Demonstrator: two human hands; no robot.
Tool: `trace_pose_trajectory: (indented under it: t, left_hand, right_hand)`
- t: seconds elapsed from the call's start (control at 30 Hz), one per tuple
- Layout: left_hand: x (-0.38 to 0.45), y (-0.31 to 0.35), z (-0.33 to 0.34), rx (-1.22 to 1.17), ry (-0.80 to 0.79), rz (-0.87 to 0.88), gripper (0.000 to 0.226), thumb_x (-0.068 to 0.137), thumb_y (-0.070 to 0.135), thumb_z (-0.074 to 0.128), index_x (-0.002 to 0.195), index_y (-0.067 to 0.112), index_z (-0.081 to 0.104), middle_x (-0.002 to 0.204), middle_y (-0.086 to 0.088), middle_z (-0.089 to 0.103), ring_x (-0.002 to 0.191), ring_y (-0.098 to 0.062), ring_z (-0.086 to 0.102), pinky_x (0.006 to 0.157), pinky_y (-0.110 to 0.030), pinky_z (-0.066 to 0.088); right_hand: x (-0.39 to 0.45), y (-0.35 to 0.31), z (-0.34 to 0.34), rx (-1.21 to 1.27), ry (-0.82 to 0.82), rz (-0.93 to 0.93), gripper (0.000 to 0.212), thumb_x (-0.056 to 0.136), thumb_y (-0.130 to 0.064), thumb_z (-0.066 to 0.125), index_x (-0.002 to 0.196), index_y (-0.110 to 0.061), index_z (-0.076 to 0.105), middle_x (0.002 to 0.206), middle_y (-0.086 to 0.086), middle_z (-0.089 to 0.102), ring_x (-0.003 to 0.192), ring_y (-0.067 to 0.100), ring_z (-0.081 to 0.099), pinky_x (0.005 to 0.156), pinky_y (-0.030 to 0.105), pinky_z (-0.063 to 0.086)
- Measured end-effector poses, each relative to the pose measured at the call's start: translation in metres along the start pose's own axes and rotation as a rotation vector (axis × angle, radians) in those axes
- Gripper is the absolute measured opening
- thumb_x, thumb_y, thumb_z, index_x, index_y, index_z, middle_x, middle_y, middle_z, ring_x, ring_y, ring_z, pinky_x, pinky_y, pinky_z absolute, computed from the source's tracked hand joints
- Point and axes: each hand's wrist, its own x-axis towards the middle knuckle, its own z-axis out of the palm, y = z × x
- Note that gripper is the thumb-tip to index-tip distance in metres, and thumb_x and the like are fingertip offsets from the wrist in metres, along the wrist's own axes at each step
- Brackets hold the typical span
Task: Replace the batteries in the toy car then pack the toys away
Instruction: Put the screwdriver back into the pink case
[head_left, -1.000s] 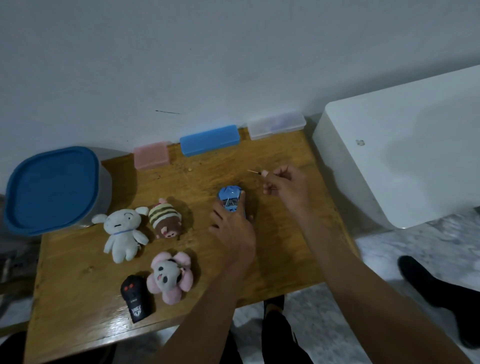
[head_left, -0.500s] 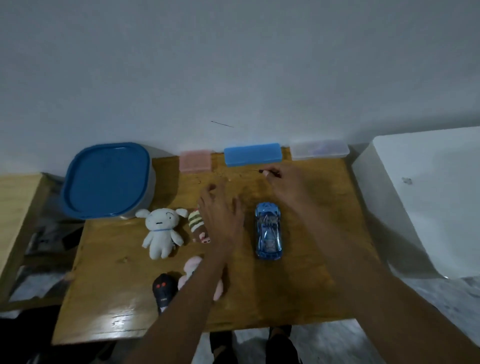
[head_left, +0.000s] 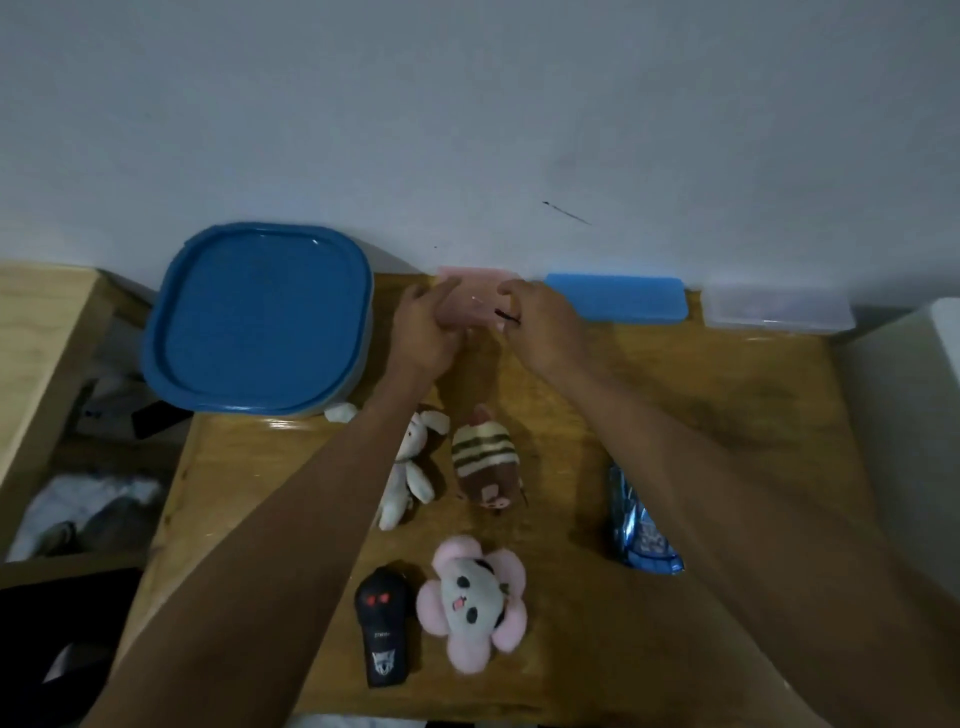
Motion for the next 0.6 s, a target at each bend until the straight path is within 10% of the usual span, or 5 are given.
trace_pose_trajectory:
  t: [0.6]
  left_hand:
    - [0.023,-0.027,0.005,-0.072,0.069,0.191,0.052,0.087,0.002,0.073,0.137,0.008,0.062,0.124,-0.015,0.068,0.108,-0.027,0.065,0.093,-0.031,0.053]
  right_hand:
    - [0.005,-0.002,0.016,-0.129,0.203,-0.131,0.030,0.100,-0.021,0.056,0.126,-0.015,0.068,0.113,0.008,0.059,0.102,0.025,0.059,0.078,0.039,0.053]
